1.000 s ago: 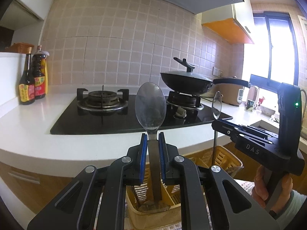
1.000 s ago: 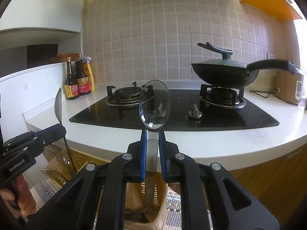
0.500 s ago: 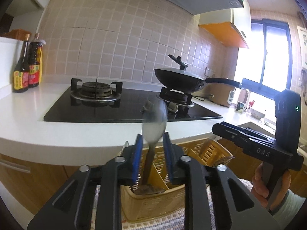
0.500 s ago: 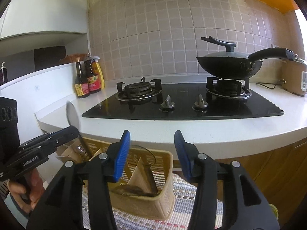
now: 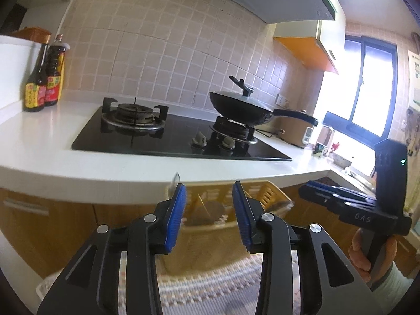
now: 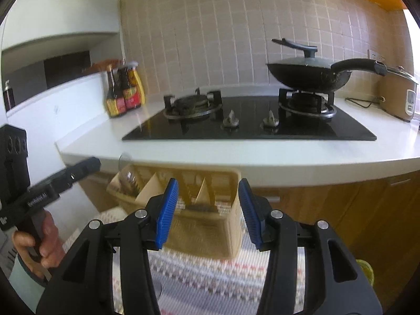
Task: Organize utensils
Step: 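Open the right tool to release its spoon while the left releases its spoon, then move both open tools back down toward the wooden chopsticks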
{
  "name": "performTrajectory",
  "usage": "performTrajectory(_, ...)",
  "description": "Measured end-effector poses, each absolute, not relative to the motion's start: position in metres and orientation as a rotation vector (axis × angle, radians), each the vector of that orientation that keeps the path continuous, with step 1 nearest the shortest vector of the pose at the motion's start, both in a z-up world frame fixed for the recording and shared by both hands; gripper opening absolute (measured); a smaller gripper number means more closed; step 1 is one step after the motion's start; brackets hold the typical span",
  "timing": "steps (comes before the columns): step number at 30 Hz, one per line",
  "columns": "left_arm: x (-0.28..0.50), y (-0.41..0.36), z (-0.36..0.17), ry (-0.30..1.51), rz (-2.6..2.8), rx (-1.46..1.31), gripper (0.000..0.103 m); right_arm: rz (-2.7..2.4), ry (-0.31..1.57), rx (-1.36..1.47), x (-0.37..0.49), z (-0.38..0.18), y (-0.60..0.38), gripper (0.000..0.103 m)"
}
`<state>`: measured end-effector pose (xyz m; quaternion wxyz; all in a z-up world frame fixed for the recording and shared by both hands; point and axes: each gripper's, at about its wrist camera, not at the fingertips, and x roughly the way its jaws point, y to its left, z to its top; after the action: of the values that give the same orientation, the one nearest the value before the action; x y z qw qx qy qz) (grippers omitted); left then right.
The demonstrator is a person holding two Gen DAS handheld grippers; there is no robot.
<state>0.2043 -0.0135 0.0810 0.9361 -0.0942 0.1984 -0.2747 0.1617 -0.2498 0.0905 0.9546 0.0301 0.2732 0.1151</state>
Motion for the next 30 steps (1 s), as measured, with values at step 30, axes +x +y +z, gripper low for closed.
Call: performTrajectory(30,0.095,0.038,-0.031,1.019,-0.345,-0.079,0.036,0.322,1.307,0.174,0.083,-0.047,-0.215,0.024)
